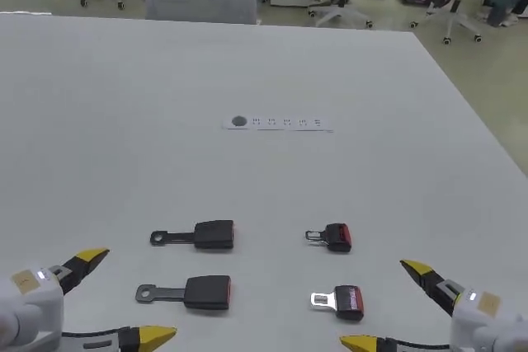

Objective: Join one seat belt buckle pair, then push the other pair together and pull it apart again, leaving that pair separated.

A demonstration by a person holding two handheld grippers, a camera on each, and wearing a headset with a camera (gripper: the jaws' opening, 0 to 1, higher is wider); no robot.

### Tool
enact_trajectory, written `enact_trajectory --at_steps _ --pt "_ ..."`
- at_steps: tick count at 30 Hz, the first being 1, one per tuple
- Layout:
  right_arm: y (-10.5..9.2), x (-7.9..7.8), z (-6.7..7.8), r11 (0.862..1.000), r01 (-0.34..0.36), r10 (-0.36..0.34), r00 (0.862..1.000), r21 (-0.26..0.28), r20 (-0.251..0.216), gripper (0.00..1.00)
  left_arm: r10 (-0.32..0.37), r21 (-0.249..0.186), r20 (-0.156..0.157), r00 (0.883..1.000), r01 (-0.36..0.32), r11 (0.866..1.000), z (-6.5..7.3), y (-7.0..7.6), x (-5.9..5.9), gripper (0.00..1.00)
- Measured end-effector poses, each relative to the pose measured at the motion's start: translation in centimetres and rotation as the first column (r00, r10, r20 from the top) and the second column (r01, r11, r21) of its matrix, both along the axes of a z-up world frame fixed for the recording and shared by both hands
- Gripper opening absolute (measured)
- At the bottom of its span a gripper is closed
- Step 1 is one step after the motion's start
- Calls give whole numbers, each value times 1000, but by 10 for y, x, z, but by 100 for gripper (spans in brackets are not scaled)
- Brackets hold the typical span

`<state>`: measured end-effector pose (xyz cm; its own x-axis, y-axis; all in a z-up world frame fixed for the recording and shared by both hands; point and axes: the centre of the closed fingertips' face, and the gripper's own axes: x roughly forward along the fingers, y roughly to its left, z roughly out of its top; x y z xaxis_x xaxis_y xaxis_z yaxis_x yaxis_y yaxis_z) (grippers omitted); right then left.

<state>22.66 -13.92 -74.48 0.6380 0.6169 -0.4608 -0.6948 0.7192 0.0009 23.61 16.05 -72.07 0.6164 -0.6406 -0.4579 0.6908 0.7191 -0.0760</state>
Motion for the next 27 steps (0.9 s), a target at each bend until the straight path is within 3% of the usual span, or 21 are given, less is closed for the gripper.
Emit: enact_trajectory --at_steps 27 --pt "-3 -1 -15 998 -54 52 998 -35 -44 95 -58 32 -32 998 59 998 -10 -16 -4 100"
